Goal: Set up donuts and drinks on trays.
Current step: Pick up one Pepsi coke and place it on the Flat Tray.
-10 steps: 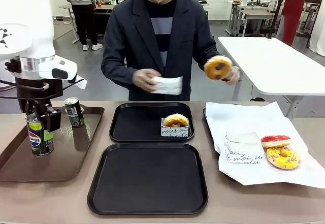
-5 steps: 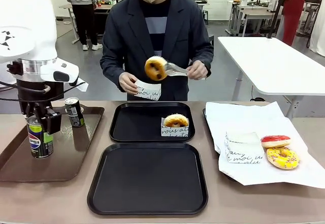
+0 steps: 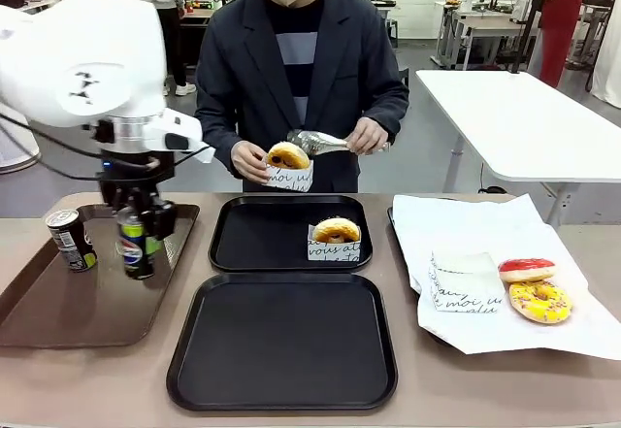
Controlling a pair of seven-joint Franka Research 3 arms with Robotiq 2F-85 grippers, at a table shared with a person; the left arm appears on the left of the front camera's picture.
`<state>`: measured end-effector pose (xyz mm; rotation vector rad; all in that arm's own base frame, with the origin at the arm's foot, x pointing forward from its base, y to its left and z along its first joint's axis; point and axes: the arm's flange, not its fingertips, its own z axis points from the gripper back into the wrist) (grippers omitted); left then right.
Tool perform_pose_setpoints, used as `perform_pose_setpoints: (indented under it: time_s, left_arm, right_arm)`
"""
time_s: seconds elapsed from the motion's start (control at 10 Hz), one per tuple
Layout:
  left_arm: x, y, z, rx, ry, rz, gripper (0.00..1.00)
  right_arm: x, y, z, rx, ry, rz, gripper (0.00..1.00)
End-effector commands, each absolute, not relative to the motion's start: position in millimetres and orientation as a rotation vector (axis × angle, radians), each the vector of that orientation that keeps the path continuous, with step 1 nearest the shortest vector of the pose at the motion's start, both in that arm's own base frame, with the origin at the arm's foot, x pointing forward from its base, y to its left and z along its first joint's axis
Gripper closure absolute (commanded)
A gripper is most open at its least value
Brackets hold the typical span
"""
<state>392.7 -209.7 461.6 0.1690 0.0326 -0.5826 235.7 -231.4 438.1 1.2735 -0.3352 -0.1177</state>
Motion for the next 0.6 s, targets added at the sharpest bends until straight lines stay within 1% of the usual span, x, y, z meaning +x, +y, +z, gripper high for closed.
perform_pose_setpoints:
  time_s: [0.0,0.2,0.3,0.4,0.5]
  left_arm:
    - [427.4,-231.6,455.4,0.130,0.029,-0.537,0.41]
    - [452.0,-239.9,445.2,0.065,0.040,-0.524,0.41]
    - [446.1,-233.5,447.0,0.070,0.085,-0.527,0.41]
    - [422.2,-213.0,460.0,0.060,0.207,-0.495,0.41]
    - [383.3,-186.0,476.8,0.051,0.215,-0.545,0.41]
  right_arm:
    - [237.2,-232.7,439.0,1.292,-0.360,-0.106,0.00]
    - [237.2,-232.7,439.0,1.292,-0.360,-0.106,0.00]
    - [237.2,-232.7,439.0,1.292,-0.360,-0.106,0.00]
    - [237.2,-232.7,439.0,1.292,-0.360,-0.106,0.00]
    - [237.2,-232.7,439.0,1.292,-0.360,-0.106,0.00]
